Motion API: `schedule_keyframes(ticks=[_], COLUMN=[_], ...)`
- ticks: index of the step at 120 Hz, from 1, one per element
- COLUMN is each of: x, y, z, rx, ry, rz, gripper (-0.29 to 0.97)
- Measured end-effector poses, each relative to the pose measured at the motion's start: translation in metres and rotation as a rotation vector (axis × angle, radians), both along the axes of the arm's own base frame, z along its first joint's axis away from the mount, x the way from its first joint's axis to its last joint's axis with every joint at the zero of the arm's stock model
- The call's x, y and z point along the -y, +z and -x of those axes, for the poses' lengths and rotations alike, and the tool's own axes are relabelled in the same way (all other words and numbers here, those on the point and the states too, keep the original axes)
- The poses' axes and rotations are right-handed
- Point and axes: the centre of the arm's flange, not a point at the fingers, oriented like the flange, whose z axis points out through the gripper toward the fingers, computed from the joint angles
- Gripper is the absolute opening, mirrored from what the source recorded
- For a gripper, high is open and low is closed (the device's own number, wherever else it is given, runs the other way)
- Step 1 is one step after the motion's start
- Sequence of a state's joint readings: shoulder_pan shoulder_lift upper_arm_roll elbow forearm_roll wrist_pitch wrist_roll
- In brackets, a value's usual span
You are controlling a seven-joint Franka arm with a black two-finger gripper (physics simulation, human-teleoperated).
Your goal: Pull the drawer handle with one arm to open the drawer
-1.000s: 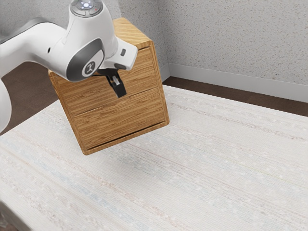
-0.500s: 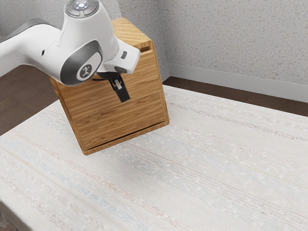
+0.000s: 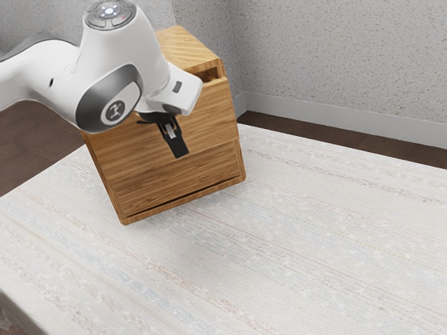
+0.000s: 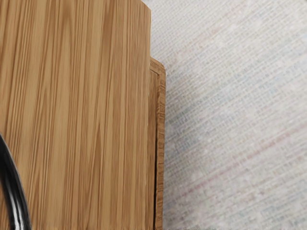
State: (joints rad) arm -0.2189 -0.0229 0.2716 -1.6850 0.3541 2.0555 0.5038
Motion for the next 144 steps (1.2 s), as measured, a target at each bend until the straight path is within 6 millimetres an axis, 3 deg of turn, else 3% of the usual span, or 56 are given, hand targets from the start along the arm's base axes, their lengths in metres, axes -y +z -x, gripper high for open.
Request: schedule_keyframes(ticks=[17,58,76,111,144], x=[0.01,0.061,0.069,0.08,0.081], y=[0.003,0.0,-0.004,0.002,0.001], z=[0.011,0.028,0.034,0.045,0.051], rx=[0.001,-0.009,-0.015,-0.013,-0.044], ry=[-0.02,-0.117,-0.132,-0.152,-0.11], rz=[0.005,0.017,0.022,0.034,0.144], gripper=[0.65,0.69,0.74,0.65,0.69])
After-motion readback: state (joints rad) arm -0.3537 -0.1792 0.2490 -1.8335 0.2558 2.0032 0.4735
